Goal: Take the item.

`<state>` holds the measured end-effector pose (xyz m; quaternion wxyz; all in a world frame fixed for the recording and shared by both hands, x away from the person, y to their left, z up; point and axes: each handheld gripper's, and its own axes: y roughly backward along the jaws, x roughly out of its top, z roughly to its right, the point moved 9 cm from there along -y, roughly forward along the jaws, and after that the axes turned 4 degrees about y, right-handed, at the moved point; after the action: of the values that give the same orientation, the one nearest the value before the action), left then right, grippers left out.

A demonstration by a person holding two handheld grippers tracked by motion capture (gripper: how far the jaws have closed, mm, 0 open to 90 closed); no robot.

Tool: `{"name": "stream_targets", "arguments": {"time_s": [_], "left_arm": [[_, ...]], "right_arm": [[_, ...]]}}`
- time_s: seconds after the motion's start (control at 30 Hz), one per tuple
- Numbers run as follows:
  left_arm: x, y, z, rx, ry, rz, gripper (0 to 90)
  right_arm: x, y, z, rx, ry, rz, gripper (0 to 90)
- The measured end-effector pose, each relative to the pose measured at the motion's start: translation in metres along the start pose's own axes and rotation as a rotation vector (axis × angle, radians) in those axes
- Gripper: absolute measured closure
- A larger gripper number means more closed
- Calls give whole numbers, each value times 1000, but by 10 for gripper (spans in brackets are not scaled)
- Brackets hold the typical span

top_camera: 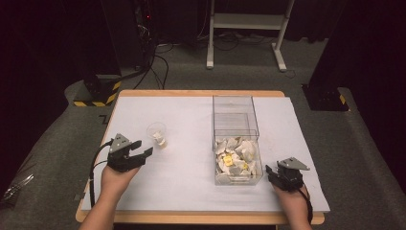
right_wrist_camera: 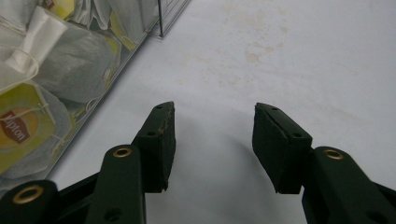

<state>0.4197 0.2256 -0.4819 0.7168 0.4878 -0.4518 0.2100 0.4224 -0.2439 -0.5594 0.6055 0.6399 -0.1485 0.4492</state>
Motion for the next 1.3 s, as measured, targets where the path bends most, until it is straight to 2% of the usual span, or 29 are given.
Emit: {"name": "stream_targets", "arguments": {"time_s": [0.13, 0.23, 0.37, 0.53, 0.7, 0.77, 0.87, 0.9, 1.07, 1.13, 1.3], "left_arm": [[-16, 8, -1, -15, 25, -3, 419], [-32, 12, -3, -14, 26, -21, 413], [-50, 15, -13, 33, 10, -31, 378], [-70, 10, -24, 46, 5, -91, 319], [-85, 0, -29, 96, -11, -130, 195], [-89, -5, -28, 94, -24, -170, 169], [-89, -7, -26, 99, -38, -169, 158], [-90, -8, -27, 98, -40, -182, 153], [-93, -11, -28, 101, -8, -209, 139], [-93, -11, -29, 109, -11, -206, 126], [-94, -10, -28, 114, -6, -205, 123]], "right_arm": [[0, 0, 0, -1, -7, 0, 495], [0, 0, 0, -1, -8, 0, 495], [0, 0, 0, -5, -2, -2, 495], [0, 0, 0, -6, -6, -1, 495], [0, 0, 0, 10, -13, -4, 451], [0, 0, -1, 22, -12, -7, 431], [0, 1, -1, 29, -5, -4, 405], [1, 3, -2, 29, -6, -1, 400], [2, 11, 1, 26, -24, 18, 358], [4, 15, 2, 19, -37, 30, 343], [8, 23, -5, 29, -30, 54, 327]]}}
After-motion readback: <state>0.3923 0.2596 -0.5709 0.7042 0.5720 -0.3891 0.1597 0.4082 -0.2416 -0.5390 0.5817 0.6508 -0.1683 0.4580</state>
